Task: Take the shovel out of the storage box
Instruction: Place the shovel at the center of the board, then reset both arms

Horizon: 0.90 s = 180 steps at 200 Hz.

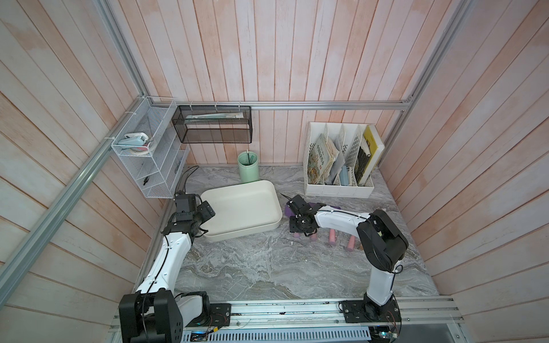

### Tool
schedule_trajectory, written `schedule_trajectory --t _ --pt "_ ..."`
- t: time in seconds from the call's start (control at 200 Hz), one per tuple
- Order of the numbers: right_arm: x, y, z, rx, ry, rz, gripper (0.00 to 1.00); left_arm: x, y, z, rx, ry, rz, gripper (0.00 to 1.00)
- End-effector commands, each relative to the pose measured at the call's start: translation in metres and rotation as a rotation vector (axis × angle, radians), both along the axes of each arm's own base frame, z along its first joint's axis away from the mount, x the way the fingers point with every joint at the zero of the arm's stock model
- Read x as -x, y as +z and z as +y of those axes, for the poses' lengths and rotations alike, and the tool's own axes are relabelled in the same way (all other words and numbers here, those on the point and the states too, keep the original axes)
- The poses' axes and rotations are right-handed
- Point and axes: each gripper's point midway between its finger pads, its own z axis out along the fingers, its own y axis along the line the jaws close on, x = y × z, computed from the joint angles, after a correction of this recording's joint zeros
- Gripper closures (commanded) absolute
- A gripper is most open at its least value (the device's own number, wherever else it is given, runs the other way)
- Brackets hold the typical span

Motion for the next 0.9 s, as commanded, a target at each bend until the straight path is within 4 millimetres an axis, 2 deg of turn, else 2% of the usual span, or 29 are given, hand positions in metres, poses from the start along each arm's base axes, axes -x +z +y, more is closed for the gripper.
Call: schedule_trajectory --t 0.0,0.135,0.28,0.315,0.37,0.405,0.445,0.455,0.55,0.67,0.895 --pt "-0.02 0.063 -0.026 0.079 -0.038 -0.111 0.42 -0.002 0.03 0.01 -0.036 0.036 -0.069 0.13" --pt "-0.042 0.117 -0.055 0.094 -0.082 -0.222 0.41 -0.01 0.047 0.005 -0.05 -0.011 -0.163 0.11" --pt "-0.062 0.177 -0.081 -0.022 -0.107 -0.37 0.36 -0.013 0.064 0.004 -0.062 -0.02 -0.245 0.11" --pt "-0.065 0.194 -0.086 -0.062 -0.107 -0.423 0.36 -0.013 0.068 0.006 -0.074 -0.016 -0.265 0.01" --pt "-0.069 0.218 -0.101 -0.096 -0.131 -0.529 0.36 -0.013 0.075 0.008 -0.1 -0.013 -0.303 0.0" --pt "-0.07 0.23 -0.114 -0.102 -0.15 -0.594 0.3 -0.013 0.079 0.008 -0.119 -0.022 -0.332 0.0" --pt "-0.07 0.241 -0.132 -0.096 -0.188 -0.667 0.06 -0.013 0.083 0.007 -0.135 -0.037 -0.363 0.0" --pt "-0.07 0.245 -0.137 -0.093 -0.198 -0.687 0.03 -0.014 0.083 0.007 -0.14 -0.038 -0.369 0.0" --pt "-0.069 0.255 -0.18 -0.053 -0.271 -0.815 0.02 -0.014 0.086 0.01 -0.179 -0.033 -0.425 0.0" --pt "-0.06 0.256 -0.208 0.039 -0.268 -0.937 0.02 -0.014 0.081 0.012 -0.233 -0.036 -0.488 0.0" --pt "-0.029 0.229 -0.227 0.133 -0.216 -1.152 0.02 -0.017 0.041 0.004 -0.311 -0.11 -0.49 0.0"
